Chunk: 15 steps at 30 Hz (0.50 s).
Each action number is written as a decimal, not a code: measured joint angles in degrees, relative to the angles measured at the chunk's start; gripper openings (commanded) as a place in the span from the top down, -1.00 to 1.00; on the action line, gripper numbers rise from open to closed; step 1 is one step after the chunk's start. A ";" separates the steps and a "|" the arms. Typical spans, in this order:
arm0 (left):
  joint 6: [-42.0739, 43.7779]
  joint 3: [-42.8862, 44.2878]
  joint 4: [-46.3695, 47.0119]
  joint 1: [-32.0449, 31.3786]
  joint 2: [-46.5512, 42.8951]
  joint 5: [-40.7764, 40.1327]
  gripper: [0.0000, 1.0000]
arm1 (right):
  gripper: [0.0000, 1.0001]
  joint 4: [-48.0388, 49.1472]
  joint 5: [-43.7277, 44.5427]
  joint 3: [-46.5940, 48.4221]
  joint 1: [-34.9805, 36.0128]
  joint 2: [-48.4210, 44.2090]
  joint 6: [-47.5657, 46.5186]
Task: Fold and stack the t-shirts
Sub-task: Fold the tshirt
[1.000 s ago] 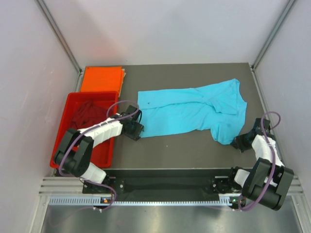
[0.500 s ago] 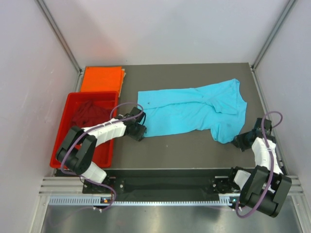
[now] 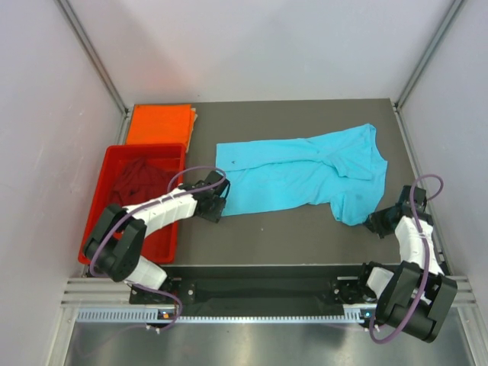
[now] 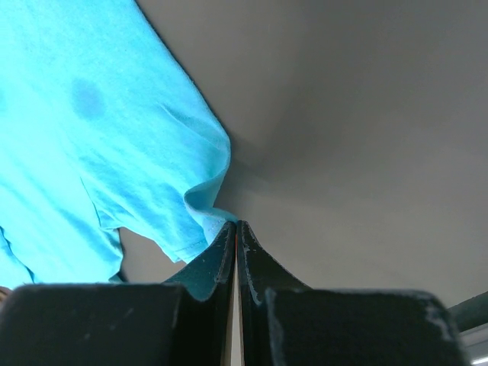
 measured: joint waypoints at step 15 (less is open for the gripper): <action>-3.67 0.00 -1.29 -0.50 1.33 -0.09 0.29 | 1.00 -1.05 1.11 0.35 0.00 -1.09 -0.17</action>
